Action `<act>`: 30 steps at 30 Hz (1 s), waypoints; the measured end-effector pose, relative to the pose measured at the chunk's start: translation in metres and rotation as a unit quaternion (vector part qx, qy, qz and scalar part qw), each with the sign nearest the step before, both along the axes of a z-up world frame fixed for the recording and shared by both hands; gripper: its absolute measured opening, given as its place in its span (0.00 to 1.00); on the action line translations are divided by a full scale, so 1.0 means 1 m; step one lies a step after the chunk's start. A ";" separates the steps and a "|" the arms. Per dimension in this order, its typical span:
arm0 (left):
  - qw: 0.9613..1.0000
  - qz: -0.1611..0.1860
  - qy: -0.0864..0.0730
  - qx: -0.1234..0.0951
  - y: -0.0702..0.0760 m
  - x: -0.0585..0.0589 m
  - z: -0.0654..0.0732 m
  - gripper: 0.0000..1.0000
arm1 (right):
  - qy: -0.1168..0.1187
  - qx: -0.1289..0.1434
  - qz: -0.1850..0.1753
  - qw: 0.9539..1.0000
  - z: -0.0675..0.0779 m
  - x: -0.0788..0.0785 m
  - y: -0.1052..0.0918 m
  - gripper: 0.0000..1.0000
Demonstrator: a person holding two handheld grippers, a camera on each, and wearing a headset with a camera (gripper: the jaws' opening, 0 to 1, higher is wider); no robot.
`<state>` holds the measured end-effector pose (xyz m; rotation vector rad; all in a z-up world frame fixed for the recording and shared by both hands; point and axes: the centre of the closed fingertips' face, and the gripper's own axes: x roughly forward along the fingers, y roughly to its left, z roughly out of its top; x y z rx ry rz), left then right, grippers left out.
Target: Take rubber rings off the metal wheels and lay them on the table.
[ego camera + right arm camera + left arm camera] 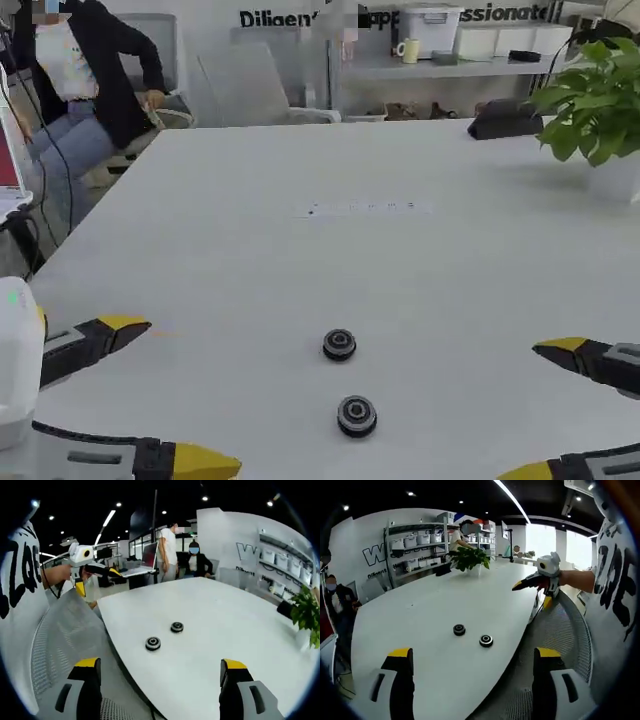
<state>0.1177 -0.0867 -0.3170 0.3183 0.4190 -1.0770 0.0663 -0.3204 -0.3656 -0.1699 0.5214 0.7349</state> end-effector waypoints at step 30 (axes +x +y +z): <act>1.000 0.005 0.003 -0.004 0.002 0.004 0.000 0.99 | -0.027 -0.012 0.001 1.000 0.003 0.004 -0.003 0.99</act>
